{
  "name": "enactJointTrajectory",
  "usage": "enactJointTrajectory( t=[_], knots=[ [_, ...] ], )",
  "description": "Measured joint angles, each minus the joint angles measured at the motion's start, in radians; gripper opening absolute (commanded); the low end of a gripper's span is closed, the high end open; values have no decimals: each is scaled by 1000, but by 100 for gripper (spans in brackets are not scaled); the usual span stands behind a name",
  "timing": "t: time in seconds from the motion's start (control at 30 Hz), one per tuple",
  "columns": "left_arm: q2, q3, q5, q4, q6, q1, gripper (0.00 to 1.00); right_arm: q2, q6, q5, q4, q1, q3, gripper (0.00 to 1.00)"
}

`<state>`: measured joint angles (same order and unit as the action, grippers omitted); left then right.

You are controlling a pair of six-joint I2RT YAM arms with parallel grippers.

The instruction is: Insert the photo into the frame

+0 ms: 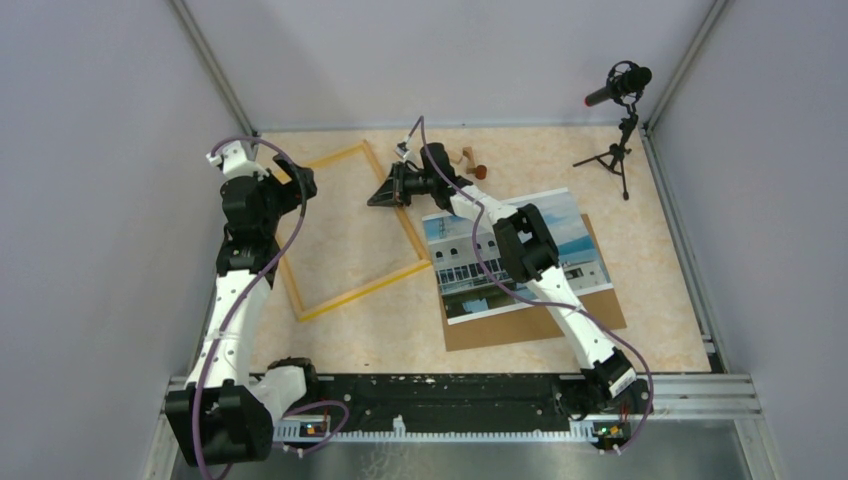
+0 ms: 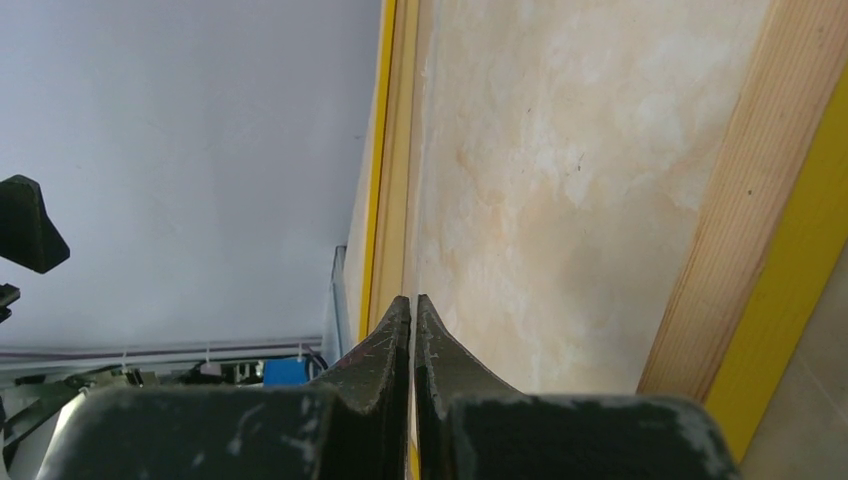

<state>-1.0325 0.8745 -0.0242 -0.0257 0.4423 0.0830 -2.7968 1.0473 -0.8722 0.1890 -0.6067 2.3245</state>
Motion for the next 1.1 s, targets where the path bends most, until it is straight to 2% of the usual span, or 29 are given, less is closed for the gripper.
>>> enactJointTrajectory(
  t=[0.3,0.67,1.1],
  knots=[
    [0,-8,0,3,0,0,99,0,22,-18,13,0,2,0],
    [-5,-15,0,4,0,0,99,-28,210,-72,131,0,68,0],
    [-6,-16,-4,4,1,0,99,-29,194,-58,30,0,68,0]
  ],
)
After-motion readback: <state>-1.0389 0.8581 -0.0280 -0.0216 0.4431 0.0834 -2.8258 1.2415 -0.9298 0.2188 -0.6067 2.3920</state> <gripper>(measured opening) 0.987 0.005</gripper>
